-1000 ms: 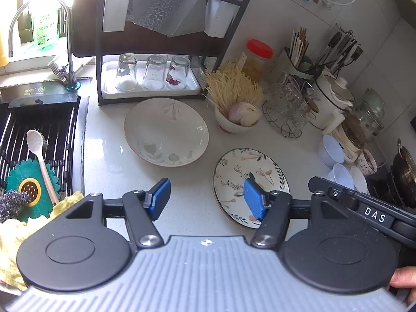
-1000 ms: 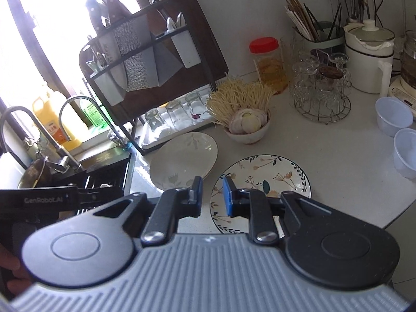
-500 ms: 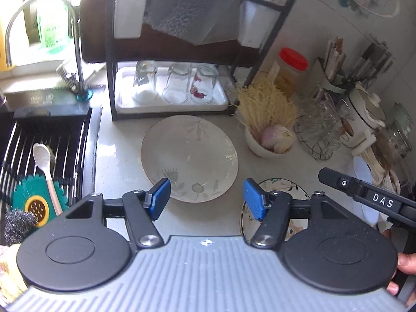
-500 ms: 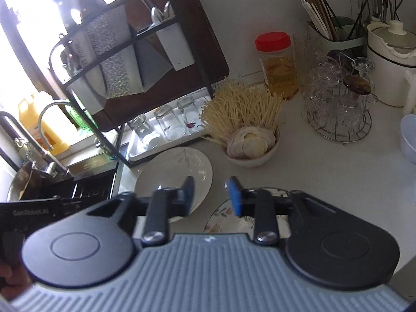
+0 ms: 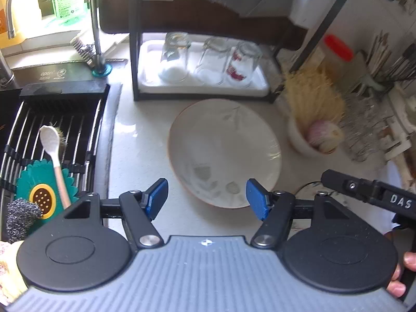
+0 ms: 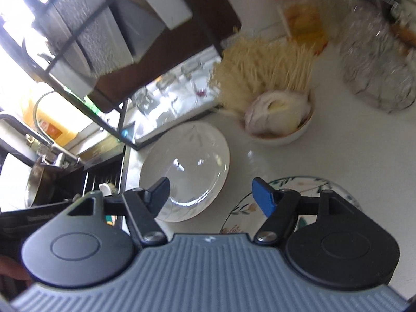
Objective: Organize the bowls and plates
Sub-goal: 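Move both open grippers to the rim of the large leaf-pattern bowl, then close the left gripper on the bowl rim while the right gripper also clamps it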
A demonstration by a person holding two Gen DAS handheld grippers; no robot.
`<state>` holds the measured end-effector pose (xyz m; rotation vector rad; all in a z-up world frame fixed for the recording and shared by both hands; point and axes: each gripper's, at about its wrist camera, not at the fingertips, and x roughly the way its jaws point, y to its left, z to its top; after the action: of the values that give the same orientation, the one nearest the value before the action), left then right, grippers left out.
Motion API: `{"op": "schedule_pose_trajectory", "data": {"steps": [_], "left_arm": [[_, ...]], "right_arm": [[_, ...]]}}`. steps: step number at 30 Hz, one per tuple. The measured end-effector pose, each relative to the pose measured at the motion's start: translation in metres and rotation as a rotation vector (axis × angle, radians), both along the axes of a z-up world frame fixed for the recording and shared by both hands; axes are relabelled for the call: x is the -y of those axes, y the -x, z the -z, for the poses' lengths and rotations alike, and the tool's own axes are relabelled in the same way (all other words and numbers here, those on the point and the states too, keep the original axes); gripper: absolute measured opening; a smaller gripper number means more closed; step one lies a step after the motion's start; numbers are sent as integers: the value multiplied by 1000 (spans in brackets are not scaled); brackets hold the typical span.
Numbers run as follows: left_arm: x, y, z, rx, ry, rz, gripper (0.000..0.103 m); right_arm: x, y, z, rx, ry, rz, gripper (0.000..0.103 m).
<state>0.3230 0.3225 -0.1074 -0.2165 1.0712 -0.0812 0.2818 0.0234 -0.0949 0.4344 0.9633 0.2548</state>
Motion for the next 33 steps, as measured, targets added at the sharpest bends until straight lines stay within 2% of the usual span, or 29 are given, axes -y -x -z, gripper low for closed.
{"op": "schedule_pose_trajectory", "data": {"steps": [5, 8, 11, 15, 17, 20, 21, 22, 25, 27, 31, 33], "left_arm": [[-13, -5, 27, -65, 49, -49, 71], [-21, -6, 37, -76, 85, -80, 70], [-24, -12, 47, -84, 115, -103, 70], [-28, -24, 59, -73, 128, -119, 69], [-31, -32, 64, -67, 132, -139, 66], [-32, -42, 65, -51, 108, -147, 63], [-32, -47, 66, -49, 100, -145, 63], [-32, -50, 67, -47, 96, -145, 61], [-35, -62, 76, -50, 104, -152, 46], [-36, -68, 83, -59, 94, -151, 41], [-44, -76, 90, -59, 97, -164, 33], [-45, -82, 93, -61, 90, -154, 27]], "right_arm": [[-11, -14, 20, -40, -8, -21, 72], [-16, -24, 29, -53, -3, -23, 70], [-21, -34, 34, -60, 22, -30, 58], [-24, -49, 47, -89, 36, -22, 54], [-25, -56, 53, -93, 49, -24, 54], [-25, -66, 62, -112, 38, -14, 53], [-25, -69, 64, -120, 35, -9, 49], [-26, -72, 65, -122, 37, -11, 47], [-31, -80, 71, -116, 54, -17, 45], [-33, -85, 75, -123, 58, -29, 37], [-33, -90, 80, -130, 60, -25, 34], [-34, -92, 82, -133, 68, -37, 29]]}}
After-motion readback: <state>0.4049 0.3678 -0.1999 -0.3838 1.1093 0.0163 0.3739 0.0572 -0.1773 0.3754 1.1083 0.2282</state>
